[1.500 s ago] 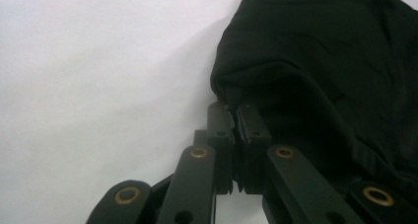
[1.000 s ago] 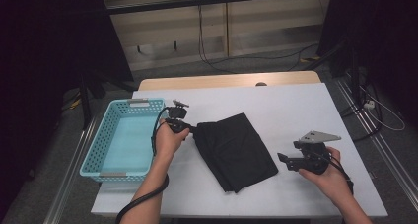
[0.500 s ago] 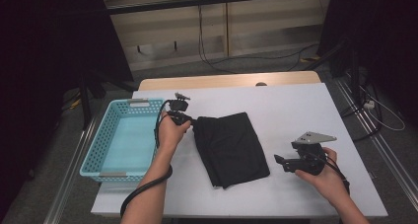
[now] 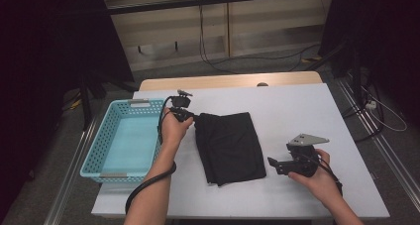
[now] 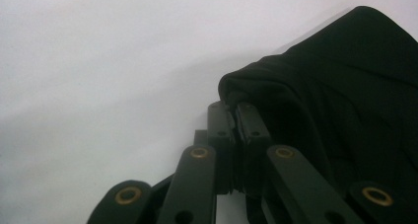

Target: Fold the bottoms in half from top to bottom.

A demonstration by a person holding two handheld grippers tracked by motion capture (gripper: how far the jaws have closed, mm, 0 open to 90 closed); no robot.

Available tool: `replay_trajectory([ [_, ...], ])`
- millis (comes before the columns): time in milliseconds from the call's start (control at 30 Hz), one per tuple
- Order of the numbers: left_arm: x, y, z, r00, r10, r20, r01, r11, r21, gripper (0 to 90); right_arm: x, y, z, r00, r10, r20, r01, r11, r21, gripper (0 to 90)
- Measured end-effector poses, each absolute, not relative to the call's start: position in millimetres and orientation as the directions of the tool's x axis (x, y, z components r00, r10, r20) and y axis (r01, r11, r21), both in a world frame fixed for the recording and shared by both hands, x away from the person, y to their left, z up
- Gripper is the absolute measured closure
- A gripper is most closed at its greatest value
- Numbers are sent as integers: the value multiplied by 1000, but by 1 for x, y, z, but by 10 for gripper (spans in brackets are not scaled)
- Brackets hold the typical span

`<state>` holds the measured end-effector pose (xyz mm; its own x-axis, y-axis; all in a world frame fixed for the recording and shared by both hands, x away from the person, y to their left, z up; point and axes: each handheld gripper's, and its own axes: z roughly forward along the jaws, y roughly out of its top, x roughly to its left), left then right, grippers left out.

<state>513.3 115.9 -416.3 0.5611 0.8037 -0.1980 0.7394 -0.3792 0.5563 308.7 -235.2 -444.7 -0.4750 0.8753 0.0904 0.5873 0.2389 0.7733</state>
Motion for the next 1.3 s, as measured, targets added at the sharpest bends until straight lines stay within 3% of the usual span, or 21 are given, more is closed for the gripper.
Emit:
replay_trajectory([
  [100, 511, 117, -418, 544, 817, -191, 751, -373, 546, 796, 309, -227, -445, -483, 872, 85, 580, 246, 776, 141],
  [133, 511, 118, -418, 539, 823, -181, 753, -374, 541, 742, 309, -225, -445, -483, 872, 77, 576, 251, 778, 141],
  [200, 509, 119, -418, 520, 836, -176, 770, -370, 519, 527, 310, -219, -445, -489, 869, 76, 573, 254, 779, 141],
  [233, 507, 121, -418, 514, 838, -181, 771, -360, 525, 513, 310, -217, -445, -492, 867, 73, 569, 257, 781, 141],
  [333, 502, 123, -417, 507, 845, -172, 774, -359, 522, 354, 312, -210, -445, -492, 869, 63, 568, 265, 779, 141],
  [467, 498, 125, -415, 502, 851, -156, 772, -359, 524, 270, 314, -200, -446, -477, 877, 53, 574, 266, 774, 146],
  [867, 488, 124, -409, 534, 834, -142, 751, -390, 533, 202, 328, -171, -447, -445, 893, 65, 579, 231, 782, 164],
  [967, 487, 124, -408, 543, 829, -134, 746, -404, 529, 194, 329, -166, -445, -447, 895, 20, 555, 259, 790, 195],
  [1300, 484, 125, -406, 556, 823, -120, 732, -416, 540, 179, 331, -172, -450, -436, 899, 29, 582, 258, 771, 201],
])
